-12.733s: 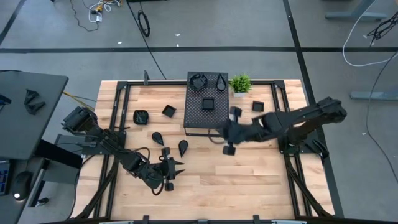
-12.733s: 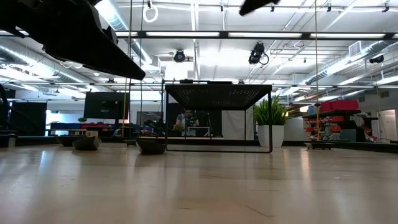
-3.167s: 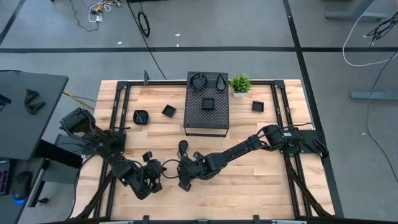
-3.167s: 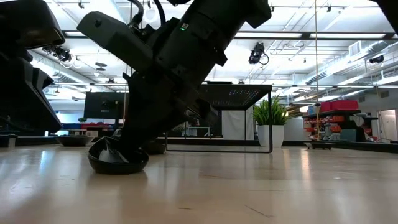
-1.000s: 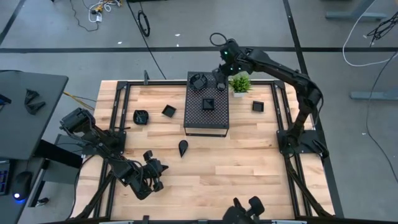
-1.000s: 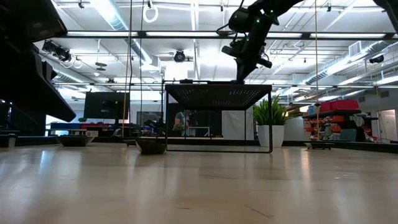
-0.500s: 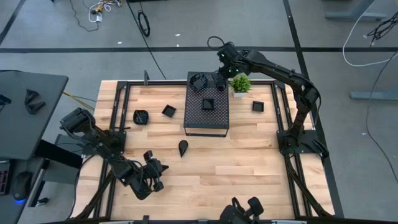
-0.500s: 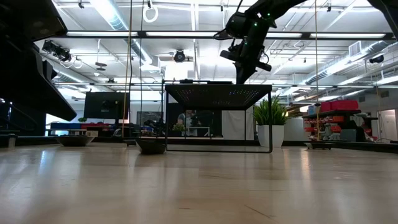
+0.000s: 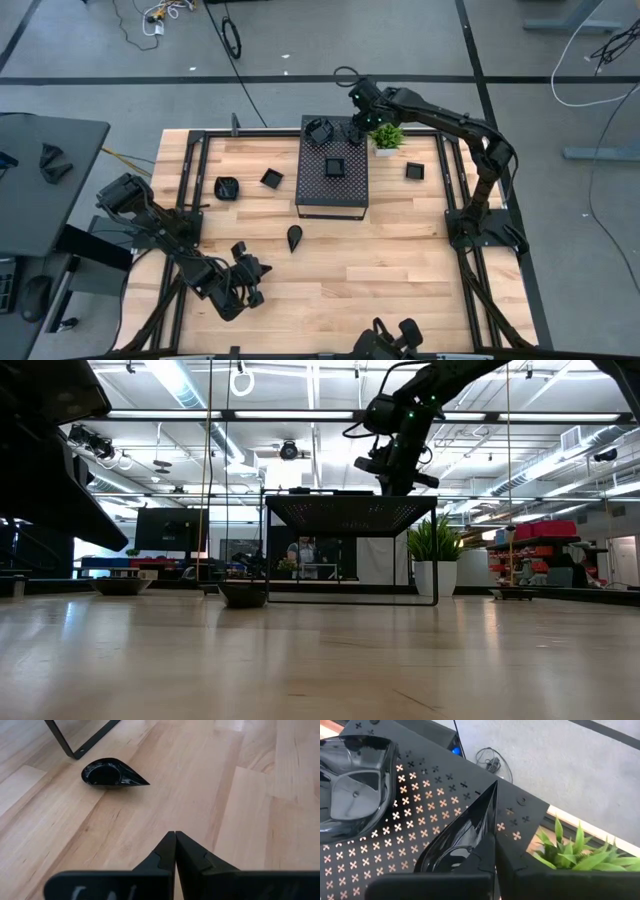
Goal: Pick & Place Mini shaped plates
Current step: Stack the black drop-shaped plate on top of the black drop-shaped plates on the shelf, then stack the black square-shaped plate on top of the black square-shaped plates on the shelf
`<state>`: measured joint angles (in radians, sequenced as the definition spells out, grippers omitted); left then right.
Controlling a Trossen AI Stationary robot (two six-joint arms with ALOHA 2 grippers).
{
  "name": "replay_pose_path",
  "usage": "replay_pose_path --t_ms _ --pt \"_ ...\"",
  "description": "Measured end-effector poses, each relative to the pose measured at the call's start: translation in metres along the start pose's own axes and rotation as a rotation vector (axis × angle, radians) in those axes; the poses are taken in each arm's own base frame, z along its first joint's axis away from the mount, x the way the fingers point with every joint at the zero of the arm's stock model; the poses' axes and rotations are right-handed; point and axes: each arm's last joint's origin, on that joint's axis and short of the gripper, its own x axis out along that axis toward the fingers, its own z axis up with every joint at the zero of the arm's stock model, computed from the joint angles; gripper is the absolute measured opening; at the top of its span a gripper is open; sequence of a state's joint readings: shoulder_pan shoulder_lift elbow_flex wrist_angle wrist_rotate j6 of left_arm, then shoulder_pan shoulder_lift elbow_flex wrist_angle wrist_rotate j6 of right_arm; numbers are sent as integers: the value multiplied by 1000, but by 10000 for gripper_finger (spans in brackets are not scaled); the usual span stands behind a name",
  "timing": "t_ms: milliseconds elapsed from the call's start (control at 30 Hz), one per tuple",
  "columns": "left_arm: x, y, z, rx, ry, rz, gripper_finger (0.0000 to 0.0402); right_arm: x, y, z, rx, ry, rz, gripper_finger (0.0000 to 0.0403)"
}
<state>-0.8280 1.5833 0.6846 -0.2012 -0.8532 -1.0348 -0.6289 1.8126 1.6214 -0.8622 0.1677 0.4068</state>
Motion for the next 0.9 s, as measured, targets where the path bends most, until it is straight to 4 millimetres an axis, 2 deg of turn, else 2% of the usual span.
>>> replay_pose_path --t_ms 300,467,700,800,900 --pt "0 0 0 -2 -8 2 16 1 0 -1 0 5 1 33" --pt "0 0 0 -3 -8 2 16 0 0 0 -4 6 29 67" --pt "0 0 1 -4 -9 1 16 -28 -2 3 -9 -72 63 110" --pt "1 0 1 -7 -9 4 16 -40 -5 1 4 -65 84 111" --pt "2 0 2 -13 -16 8 16 -42 -7 -5 19 -10 63 93"
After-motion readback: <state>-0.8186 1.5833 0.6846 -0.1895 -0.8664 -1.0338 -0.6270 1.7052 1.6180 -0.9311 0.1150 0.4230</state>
